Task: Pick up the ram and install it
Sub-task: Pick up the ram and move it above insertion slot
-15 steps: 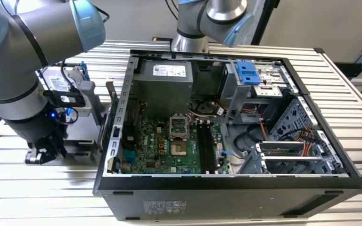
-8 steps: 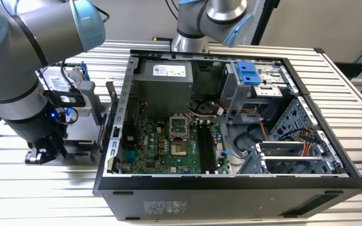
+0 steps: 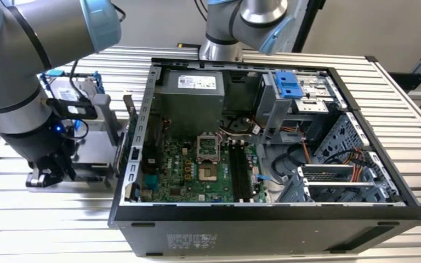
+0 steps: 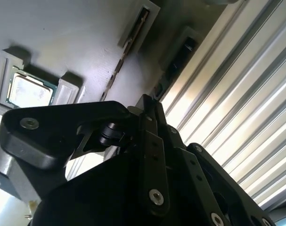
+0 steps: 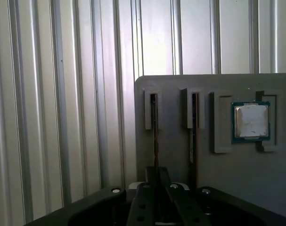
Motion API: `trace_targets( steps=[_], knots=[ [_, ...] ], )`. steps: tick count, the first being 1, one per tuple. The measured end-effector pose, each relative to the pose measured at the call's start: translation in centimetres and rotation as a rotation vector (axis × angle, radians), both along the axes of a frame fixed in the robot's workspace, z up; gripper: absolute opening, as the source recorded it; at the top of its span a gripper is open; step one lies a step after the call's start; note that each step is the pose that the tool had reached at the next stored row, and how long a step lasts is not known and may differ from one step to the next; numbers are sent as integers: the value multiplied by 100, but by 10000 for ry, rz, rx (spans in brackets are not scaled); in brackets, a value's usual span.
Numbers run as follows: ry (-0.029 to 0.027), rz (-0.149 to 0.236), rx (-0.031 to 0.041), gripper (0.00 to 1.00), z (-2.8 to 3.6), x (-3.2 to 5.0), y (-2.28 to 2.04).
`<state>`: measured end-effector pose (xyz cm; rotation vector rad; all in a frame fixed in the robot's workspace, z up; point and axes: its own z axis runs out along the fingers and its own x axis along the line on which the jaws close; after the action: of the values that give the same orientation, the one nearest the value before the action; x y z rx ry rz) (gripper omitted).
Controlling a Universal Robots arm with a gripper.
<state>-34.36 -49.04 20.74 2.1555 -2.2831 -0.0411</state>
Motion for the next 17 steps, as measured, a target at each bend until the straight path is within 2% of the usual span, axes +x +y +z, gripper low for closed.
trace_targets(
  steps=[14, 17],
  knots=[
    [1, 0, -17, 0, 341, -4, 0],
    [-15, -1, -16, 0, 384, -14, 0]
  ],
)
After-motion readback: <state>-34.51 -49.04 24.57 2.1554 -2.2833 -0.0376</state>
